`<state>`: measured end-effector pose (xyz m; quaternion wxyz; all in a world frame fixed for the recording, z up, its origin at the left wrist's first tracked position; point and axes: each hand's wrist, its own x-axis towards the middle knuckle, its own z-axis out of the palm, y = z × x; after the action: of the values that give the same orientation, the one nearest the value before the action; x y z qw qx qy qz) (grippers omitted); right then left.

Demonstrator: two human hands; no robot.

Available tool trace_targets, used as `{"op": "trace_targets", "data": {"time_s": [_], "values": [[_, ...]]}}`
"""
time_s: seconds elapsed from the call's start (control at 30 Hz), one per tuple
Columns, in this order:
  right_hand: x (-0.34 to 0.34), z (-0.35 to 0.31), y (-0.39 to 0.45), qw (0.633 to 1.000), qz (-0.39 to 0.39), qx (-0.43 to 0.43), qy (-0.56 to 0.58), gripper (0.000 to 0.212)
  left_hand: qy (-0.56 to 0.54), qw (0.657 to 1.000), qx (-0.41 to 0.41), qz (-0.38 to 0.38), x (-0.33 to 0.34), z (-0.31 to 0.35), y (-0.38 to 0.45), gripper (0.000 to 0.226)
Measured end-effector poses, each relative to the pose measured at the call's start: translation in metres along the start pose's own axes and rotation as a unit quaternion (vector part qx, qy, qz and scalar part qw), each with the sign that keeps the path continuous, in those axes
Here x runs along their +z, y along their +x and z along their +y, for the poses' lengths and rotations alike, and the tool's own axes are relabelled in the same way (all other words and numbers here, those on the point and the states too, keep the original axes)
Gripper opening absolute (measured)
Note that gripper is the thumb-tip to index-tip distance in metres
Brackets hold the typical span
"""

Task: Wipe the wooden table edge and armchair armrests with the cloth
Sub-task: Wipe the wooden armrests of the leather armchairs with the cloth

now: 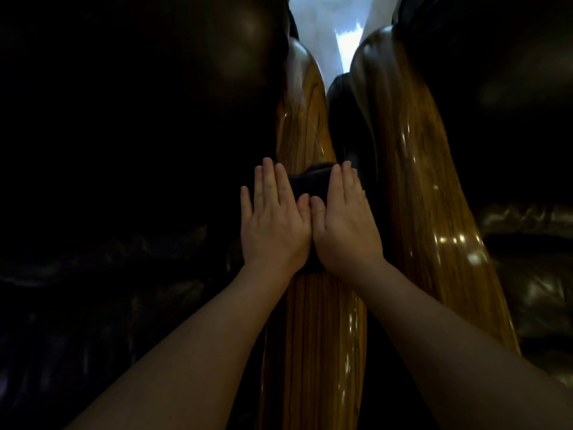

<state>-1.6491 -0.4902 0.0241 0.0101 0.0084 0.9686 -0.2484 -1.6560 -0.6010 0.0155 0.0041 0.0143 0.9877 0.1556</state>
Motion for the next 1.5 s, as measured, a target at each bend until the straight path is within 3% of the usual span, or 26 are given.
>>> {"op": "trace_targets", "data": {"time_s": [0.4, 0.77, 1.17, 1.5], "values": [[-0.003, -0.002, 0.077, 0.997, -0.061, -0.019, -0.04, 0.063, 0.011, 0.999, -0.035, 0.011, 0.002, 0.0, 0.068, 0.062], [-0.002, -0.005, 0.097, 0.999, -0.039, 0.009, 0.025, 0.064, 0.014, 0.999, -0.049, 0.011, -0.003, 0.002, 0.087, 0.063], [0.004, -0.002, 0.013, 0.999, 0.035, 0.021, -0.018, 0.065, -0.026, 1.0, -0.011, -0.012, -0.001, 0.001, 0.014, 0.062], [0.02, -0.005, -0.1, 0.995, 0.072, 0.054, -0.046, 0.063, -0.028, 0.999, 0.017, 0.014, 0.011, -0.008, -0.085, 0.061]]}}
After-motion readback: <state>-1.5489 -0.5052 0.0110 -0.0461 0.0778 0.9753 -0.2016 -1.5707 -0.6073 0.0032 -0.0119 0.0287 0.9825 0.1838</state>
